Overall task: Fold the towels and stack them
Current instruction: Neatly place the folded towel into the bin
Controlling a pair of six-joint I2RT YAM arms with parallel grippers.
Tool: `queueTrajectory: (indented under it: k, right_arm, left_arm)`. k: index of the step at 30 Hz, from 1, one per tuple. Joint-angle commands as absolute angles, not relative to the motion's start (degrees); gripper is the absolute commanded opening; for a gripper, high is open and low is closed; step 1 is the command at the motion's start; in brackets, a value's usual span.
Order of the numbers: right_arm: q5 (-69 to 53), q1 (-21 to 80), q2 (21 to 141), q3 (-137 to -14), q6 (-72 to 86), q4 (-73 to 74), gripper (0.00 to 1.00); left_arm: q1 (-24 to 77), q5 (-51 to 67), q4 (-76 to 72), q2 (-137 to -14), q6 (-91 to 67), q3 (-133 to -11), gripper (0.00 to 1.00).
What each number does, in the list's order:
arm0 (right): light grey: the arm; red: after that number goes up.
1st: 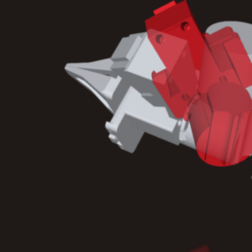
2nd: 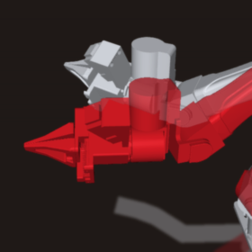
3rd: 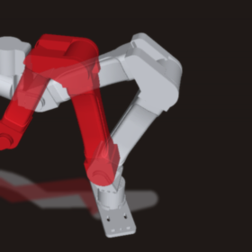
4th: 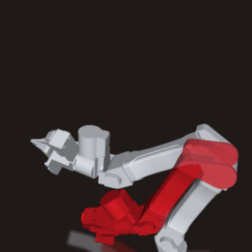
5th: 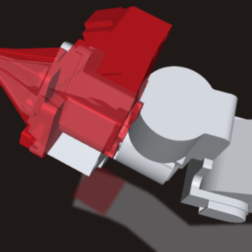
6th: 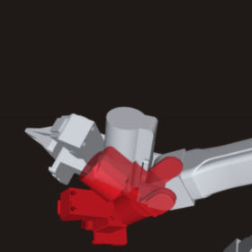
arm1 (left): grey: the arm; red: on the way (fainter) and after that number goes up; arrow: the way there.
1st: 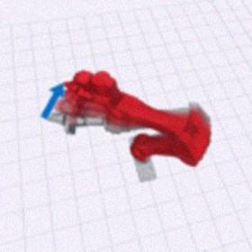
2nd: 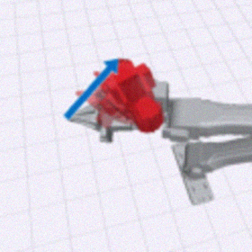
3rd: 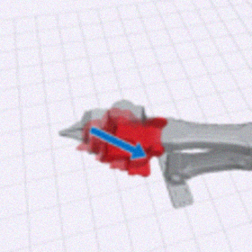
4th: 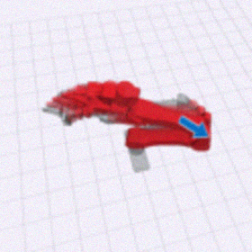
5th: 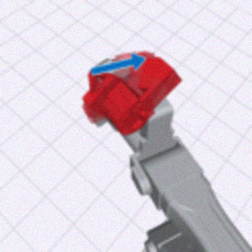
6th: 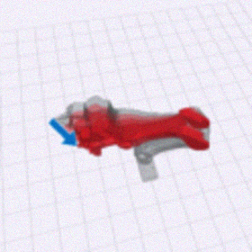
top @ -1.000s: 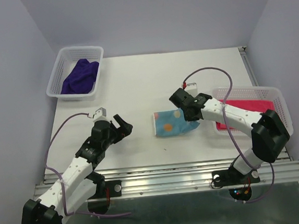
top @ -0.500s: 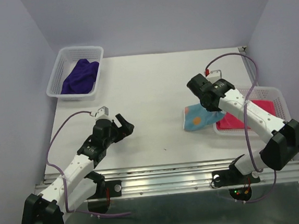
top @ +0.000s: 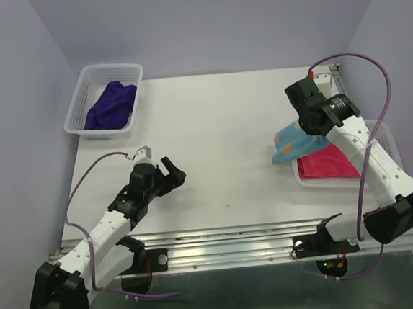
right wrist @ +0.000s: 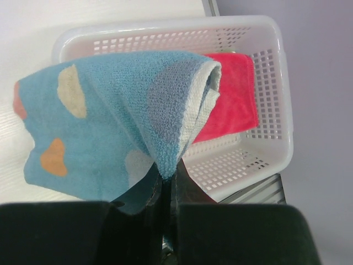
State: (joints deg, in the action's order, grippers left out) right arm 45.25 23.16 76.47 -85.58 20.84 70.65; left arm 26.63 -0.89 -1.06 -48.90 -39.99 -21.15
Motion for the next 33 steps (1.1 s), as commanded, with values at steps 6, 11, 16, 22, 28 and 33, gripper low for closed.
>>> queueTrajectory:
  k: [6,11,16,22,28,33]
  right_arm:
    - [46.0,18.8,73.9,-88.7,16.8,70.5,0.01]
    - [44.0,14.9,73.1,-84.4,14.0,67.5,0.01]
    - [41.1,12.0,73.6,-77.5,9.7,62.7,0.01]
    - [39.6,7.9,75.8,-72.3,4.1,55.7,0.01]
    - [38.1,2.6,80.1,-70.1,0.7,52.5,0.01]
    - [38.3,0.7,80.9,-66.6,-3.1,47.7,0.01]
  left_arm:
    - [26.7,-0.9,-3.8,-49.2,-38.4,-23.6,0.99]
    - [26.8,-1.0,-4.0,-49.3,-38.3,-23.4,0.99]
    - [26.7,1.8,-5.9,-49.1,-37.3,-22.3,0.99]
    - [26.7,3.3,-6.8,-48.3,-36.9,-21.6,0.99]
    - [26.7,3.5,-6.9,-45.4,-37.0,-20.6,0.99]
    - [26.8,3.7,-6.5,-42.9,-37.4,-20.0,0.99]
